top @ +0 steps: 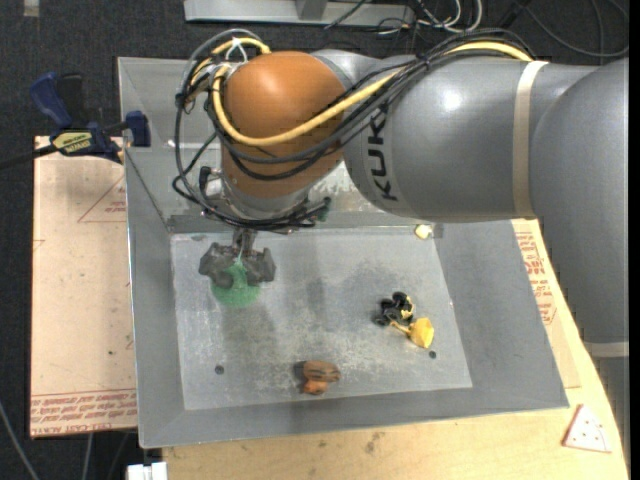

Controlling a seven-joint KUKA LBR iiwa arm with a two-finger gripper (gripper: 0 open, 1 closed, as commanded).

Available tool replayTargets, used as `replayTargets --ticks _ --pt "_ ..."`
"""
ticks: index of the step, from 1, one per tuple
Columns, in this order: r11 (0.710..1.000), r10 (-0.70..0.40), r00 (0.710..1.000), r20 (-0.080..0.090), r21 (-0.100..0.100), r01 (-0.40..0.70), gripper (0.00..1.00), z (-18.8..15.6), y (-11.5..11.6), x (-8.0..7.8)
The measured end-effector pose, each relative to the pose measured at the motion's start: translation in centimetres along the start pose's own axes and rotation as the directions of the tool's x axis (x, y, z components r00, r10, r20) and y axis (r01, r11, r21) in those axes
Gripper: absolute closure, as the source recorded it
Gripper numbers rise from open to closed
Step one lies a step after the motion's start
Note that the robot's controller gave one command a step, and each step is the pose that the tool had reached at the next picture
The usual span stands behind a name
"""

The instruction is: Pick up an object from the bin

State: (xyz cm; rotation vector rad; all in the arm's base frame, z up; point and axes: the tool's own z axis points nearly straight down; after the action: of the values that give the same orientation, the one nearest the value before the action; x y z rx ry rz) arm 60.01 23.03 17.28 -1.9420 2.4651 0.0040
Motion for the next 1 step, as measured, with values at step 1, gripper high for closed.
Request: replayTargets --ticks 1 --pt "1.000 0.000 1.000 0.000 0.000 0.000 1.00 0.00 -0.01 0.01"
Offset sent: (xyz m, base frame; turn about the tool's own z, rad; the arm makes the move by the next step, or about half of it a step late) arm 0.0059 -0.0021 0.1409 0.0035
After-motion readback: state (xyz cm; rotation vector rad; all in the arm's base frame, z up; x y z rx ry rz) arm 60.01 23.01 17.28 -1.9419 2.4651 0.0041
